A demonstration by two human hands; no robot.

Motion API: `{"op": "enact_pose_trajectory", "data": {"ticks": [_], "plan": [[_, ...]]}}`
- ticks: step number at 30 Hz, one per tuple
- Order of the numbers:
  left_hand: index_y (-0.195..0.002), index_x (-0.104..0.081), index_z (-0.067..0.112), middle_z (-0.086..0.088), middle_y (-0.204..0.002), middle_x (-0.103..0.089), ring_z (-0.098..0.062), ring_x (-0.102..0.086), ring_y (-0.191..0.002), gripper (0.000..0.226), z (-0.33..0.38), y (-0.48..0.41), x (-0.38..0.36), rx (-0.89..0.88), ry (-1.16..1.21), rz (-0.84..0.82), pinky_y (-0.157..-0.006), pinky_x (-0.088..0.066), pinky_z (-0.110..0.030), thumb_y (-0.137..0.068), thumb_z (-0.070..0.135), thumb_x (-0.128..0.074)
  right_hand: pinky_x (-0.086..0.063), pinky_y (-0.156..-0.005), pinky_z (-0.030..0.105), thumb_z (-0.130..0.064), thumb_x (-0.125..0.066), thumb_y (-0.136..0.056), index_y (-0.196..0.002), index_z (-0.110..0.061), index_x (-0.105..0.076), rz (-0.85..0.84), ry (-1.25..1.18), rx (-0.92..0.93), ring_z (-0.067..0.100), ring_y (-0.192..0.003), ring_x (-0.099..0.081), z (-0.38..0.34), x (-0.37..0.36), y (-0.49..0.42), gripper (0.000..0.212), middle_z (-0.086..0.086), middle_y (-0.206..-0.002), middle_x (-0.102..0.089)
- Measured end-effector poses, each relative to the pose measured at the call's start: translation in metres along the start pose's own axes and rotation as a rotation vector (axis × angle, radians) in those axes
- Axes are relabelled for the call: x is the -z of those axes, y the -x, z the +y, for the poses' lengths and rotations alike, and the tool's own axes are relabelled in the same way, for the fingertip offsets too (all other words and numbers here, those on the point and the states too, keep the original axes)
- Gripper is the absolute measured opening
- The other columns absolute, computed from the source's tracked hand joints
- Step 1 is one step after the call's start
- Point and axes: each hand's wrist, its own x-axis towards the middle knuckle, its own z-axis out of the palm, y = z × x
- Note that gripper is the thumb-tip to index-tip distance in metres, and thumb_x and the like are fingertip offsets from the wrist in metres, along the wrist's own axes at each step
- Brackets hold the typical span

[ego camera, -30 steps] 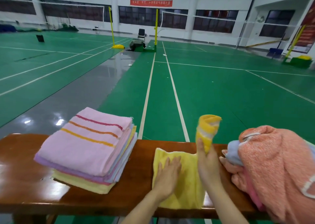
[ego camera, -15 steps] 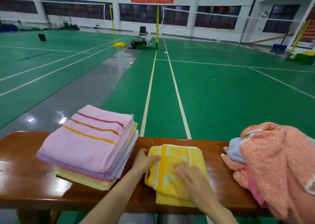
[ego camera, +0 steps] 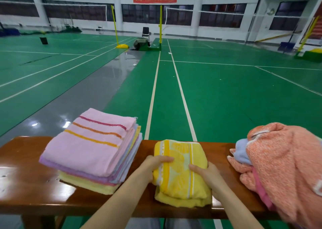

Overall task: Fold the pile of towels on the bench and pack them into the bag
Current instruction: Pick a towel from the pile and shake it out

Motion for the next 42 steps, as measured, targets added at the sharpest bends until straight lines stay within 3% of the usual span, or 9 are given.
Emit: {"op": "enact_pose_trajectory", "data": {"ticks": [2, 10, 13, 16, 18, 21, 28, 35, 42], "plan": [[-0.122, -0.046, 0.003, -0.022, -0.118, -0.059, -0.039, -0.058, -0.108, 0.058, 0.006, 0.002, 0.004, -0.075, 0.017, 0.013, -0.083, -0.049, -0.049, -0.073, 0.004, -0.077, -0.049, -0.087, 0.042, -0.021, -0.078, -0.074, -0.121, -0.002, -0.048, 0.035, 0.029, 0.076, 0.027, -0.101, -0.059, -0.006, -0.004, 0.000, 0.059, 0.012, -0.114, -0.060], [-0.141, -0.031, 0.018, -0.012, -0.138, -0.044, -0.034, -0.045, -0.124, 0.086, -0.004, -0.015, 0.019, -0.349, -0.093, 0.111, -0.100, -0.041, -0.051, -0.070, -0.017, -0.066, -0.037, -0.096, 0.031, -0.012, -0.071, -0.080, -0.143, -0.017, -0.031, -0.028, 0.176, 0.283, 0.022, -0.125, -0.044, 0.007, -0.008, -0.001, 0.075, 0.004, -0.139, -0.044], [-0.147, -0.017, 0.020, -0.008, -0.153, -0.021, -0.029, -0.020, -0.142, 0.083, -0.014, -0.022, 0.018, -0.509, -0.484, 0.280, -0.112, -0.026, -0.042, -0.082, -0.003, -0.062, -0.033, -0.102, 0.033, -0.028, -0.063, -0.087, -0.148, -0.024, -0.021, 0.037, 0.374, 0.296, 0.025, -0.130, -0.037, 0.016, -0.007, -0.002, 0.074, 0.009, -0.147, -0.032], [-0.149, -0.013, 0.028, 0.002, -0.158, 0.001, -0.019, -0.002, -0.146, 0.061, -0.016, -0.015, 0.003, -0.800, -0.968, 0.408, -0.116, -0.014, -0.033, -0.097, 0.013, -0.042, -0.020, -0.112, 0.039, -0.067, -0.013, -0.089, -0.148, -0.034, -0.009, 0.174, 0.788, 0.430, 0.025, -0.142, -0.011, 0.013, -0.013, 0.002, 0.068, 0.005, -0.158, 0.000], [-0.148, -0.012, 0.034, 0.011, -0.155, 0.007, -0.012, 0.007, -0.144, 0.050, -0.016, -0.008, -0.012, -0.941, -1.196, 0.321, -0.117, 0.001, -0.031, -0.099, 0.040, -0.019, -0.004, -0.116, 0.040, -0.075, 0.030, -0.066, -0.146, -0.039, -0.005, 0.196, 0.872, 0.571, 0.020, -0.144, 0.008, 0.014, -0.021, -0.001, 0.095, -0.002, -0.156, 0.014], [-0.147, 0.001, 0.040, 0.014, -0.154, 0.015, -0.013, 0.019, -0.143, 0.083, -0.034, -0.012, -0.020, -0.891, -1.437, 0.209, -0.111, 0.016, -0.034, -0.070, 0.064, 0.022, 0.007, -0.115, 0.044, -0.072, 0.047, -0.045, -0.145, -0.041, 0.005, 0.108, 0.976, 0.542, 0.016, -0.139, 0.024, 0.025, -0.027, -0.009, 0.112, -0.008, -0.149, 0.026], [-0.144, 0.004, 0.047, 0.023, -0.144, 0.024, -0.009, 0.025, -0.139, 0.094, -0.055, -0.028, -0.010, -0.799, -1.488, 0.233, -0.116, 0.011, -0.047, -0.059, 0.073, 0.034, 0.005, -0.117, 0.039, -0.077, 0.044, -0.041, -0.146, -0.044, 0.003, 0.063, 0.930, 0.439, 0.023, -0.144, 0.015, 0.032, -0.027, -0.013, 0.117, -0.013, -0.150, 0.026], [-0.138, 0.012, 0.049, 0.023, -0.144, 0.026, -0.009, 0.028, -0.137, 0.097, -0.048, -0.033, 0.008, -0.759, -1.489, 0.243, -0.112, 0.017, -0.039, -0.050, 0.079, 0.039, 0.005, -0.116, 0.042, -0.071, 0.048, -0.038, -0.147, -0.042, -0.003, 0.046, 0.889, 0.438, 0.025, -0.145, 0.009, 0.020, -0.046, -0.015, 0.123, -0.009, -0.156, 0.016], [-0.129, 0.010, 0.065, 0.021, -0.144, 0.029, -0.007, 0.031, -0.135, 0.093, -0.047, -0.034, 0.037, -0.697, -1.496, 0.272, -0.113, 0.014, -0.038, -0.043, 0.083, 0.039, 0.010, -0.115, 0.039, -0.075, 0.022, -0.055, -0.147, -0.036, -0.021, -0.068, 0.677, 0.502, 0.021, -0.144, 0.014, 0.016, -0.065, -0.003, 0.108, -0.012, -0.157, 0.008]]}}
